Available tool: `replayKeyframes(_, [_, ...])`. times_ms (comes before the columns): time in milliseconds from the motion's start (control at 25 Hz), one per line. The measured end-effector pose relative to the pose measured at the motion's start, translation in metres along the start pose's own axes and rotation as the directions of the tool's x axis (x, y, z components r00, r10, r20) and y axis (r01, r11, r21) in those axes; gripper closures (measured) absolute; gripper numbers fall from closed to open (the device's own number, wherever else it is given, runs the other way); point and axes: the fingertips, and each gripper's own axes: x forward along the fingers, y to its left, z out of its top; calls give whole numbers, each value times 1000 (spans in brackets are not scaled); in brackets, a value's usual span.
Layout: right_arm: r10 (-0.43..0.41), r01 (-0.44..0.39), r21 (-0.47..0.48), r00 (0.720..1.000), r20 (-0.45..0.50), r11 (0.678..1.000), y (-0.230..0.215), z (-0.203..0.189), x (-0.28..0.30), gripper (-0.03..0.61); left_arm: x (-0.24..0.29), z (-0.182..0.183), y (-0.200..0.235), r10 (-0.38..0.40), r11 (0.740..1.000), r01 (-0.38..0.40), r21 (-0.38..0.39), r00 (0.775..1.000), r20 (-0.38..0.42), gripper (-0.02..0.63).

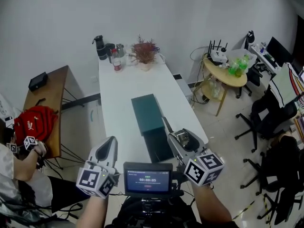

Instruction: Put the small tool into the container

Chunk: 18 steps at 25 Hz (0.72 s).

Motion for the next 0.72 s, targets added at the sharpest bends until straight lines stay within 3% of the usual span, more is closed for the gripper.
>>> replayKeyframes(320, [-48,53,41,992,-121,998,-22,-61,48,321,34,-55,31,-2,999,-2,-38,996,-89,606])
replayKeyframes(480, [-57,72,63,976,-211,995,-43,-101,74,321,53,-84,42,6,997,-18,-80,988,-152,606])
replayKeyframes(720, [-42,69,77,952,-302,995,-69,-146,102,321,86,-133,42,-6,996,-15,-85,973,-233,606])
